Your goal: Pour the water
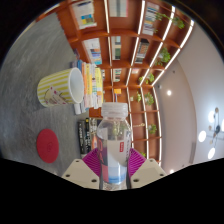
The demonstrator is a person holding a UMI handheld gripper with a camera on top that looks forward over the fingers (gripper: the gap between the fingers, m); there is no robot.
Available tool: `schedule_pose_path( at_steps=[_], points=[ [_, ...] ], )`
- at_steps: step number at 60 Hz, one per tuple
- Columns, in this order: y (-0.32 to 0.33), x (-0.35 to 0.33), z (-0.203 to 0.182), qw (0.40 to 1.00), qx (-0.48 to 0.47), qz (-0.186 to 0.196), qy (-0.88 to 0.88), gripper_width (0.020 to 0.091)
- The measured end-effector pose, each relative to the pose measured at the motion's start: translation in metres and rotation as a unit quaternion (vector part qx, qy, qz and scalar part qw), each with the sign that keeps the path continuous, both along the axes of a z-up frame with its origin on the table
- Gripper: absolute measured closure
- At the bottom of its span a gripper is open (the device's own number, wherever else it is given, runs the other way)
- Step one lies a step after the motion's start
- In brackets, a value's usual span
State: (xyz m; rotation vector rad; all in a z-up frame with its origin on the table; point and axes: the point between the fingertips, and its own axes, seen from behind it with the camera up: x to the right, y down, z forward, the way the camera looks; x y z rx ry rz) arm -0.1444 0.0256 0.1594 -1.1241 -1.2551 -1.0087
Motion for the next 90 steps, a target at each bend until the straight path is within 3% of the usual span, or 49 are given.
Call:
schedule_pose_path(
  at_steps=[11, 36, 43, 49, 61, 76, 90],
  points=[
    [0.023, -0.036, 0.002, 0.982, 0.065, 0.027, -0.176, 0.0768],
    [0.023, -0.067, 0.001, 0.964, 0.106, 0.045, -0.241, 0.0768],
    [0.023, -0.054, 0.0, 0.99, 0.055, 0.036, -0.128, 0.0766],
    [0.015, -0.039, -0.01, 0.995, -0.06, 0.019, 0.075, 0.0764],
    [-0.008, -0.031, -0.032, 0.849, -0.276, 0.023, 0.449, 0.0743],
    [0.001, -0.029, -0.052, 0.744, -0.302, 0.057, 0.593, 0.0741],
    [0.0, -0.047, -0.071, 0.723, -0.306, 0.066, 0.616, 0.0732]
  ],
)
